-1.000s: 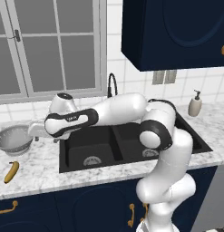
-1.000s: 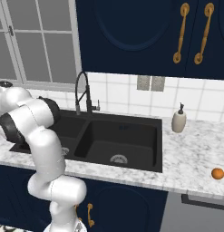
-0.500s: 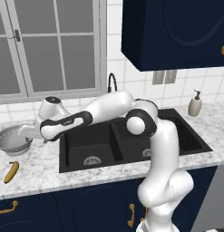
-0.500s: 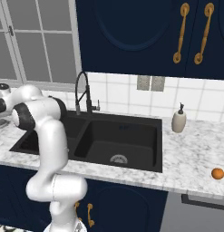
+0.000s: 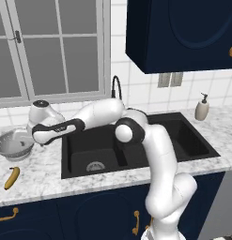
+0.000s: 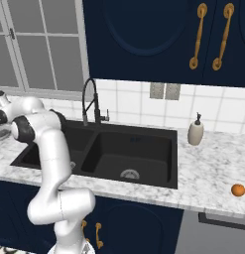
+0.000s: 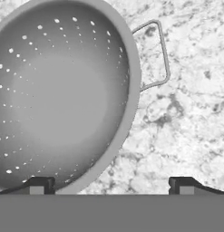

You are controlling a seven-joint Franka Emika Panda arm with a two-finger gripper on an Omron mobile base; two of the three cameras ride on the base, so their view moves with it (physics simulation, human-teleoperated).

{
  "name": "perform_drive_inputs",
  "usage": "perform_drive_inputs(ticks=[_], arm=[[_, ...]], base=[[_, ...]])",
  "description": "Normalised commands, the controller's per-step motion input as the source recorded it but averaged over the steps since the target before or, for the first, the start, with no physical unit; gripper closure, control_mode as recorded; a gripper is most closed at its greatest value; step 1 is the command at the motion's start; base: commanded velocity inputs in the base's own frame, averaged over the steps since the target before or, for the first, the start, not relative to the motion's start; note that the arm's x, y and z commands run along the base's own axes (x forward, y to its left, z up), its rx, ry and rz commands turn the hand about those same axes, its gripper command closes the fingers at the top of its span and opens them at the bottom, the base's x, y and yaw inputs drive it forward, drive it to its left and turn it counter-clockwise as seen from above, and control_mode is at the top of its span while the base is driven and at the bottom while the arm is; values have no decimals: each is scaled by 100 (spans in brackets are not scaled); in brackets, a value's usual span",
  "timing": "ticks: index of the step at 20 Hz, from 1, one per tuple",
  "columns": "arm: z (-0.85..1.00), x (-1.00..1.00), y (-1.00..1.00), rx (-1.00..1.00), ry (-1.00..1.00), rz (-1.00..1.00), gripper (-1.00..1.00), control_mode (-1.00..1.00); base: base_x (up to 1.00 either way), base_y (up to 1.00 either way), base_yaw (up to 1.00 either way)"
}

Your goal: Put the colander in the sink, put the banana, tangerine in the colander, and turn on the sink faucet and pour water over the colander.

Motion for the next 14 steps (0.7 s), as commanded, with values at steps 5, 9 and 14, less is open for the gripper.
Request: perform_drive_inputs(ticks=[5,9,14], arm=[[-45,36,9,-1,0,-7,-100,-100],[-24,40,5,0,0,-8,-100,-100],[-7,39,7,0,0,-6,100,-100]], base=[[0,0,0],[0,0,0],[0,0,0]])
